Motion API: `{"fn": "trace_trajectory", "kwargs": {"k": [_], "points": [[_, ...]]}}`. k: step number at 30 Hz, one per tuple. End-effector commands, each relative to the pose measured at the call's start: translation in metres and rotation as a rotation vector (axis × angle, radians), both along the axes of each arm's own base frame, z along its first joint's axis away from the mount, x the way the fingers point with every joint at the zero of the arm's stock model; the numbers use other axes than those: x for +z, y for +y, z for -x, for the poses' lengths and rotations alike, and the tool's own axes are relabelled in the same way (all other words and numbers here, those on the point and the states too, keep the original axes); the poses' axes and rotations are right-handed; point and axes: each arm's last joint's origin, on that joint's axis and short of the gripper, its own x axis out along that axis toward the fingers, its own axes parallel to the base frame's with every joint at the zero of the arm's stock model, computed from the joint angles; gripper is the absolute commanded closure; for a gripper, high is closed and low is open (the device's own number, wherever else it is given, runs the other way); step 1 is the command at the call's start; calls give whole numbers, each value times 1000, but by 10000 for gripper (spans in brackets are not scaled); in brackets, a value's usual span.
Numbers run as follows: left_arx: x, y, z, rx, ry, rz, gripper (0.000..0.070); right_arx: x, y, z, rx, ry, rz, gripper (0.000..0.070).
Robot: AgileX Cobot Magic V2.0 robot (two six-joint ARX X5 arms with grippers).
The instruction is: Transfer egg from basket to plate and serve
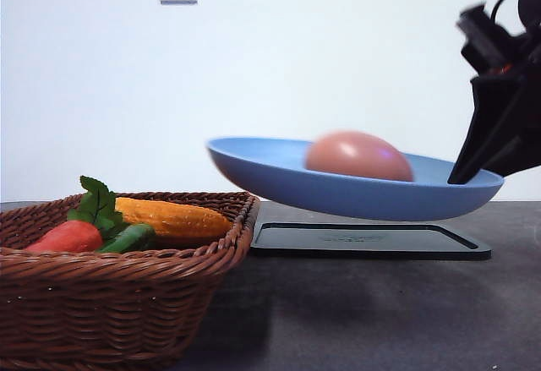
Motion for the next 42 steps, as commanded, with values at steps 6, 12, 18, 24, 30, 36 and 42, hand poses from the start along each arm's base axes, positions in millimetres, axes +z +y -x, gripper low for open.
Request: {"fn": "trace_trajectory", "kwargs": {"k": [6,12,18,24,30,36,42], "points": [[27,38,30,83,-162,103,278,12,-11,-59,-57,-37,6,700],[32,58,45,135,-218,140,278,17,-11,-112,-89,-14,91,700],[31,63,48,161,-214,122,278,13,-11,-155,-106,10,152,700],[29,61,46,164,-205,108,278,-5,-9,-185,-110,80,180,700],[27,56,41,181,-196,82,278,-32,-9,-196,-99,161,191,700],[26,53,38,181,-187,67,278,-40,-9,-199,-92,158,196,642],[24,48,34,180,-178,51,278,-34,-13,-201,-98,141,192,420]]}}
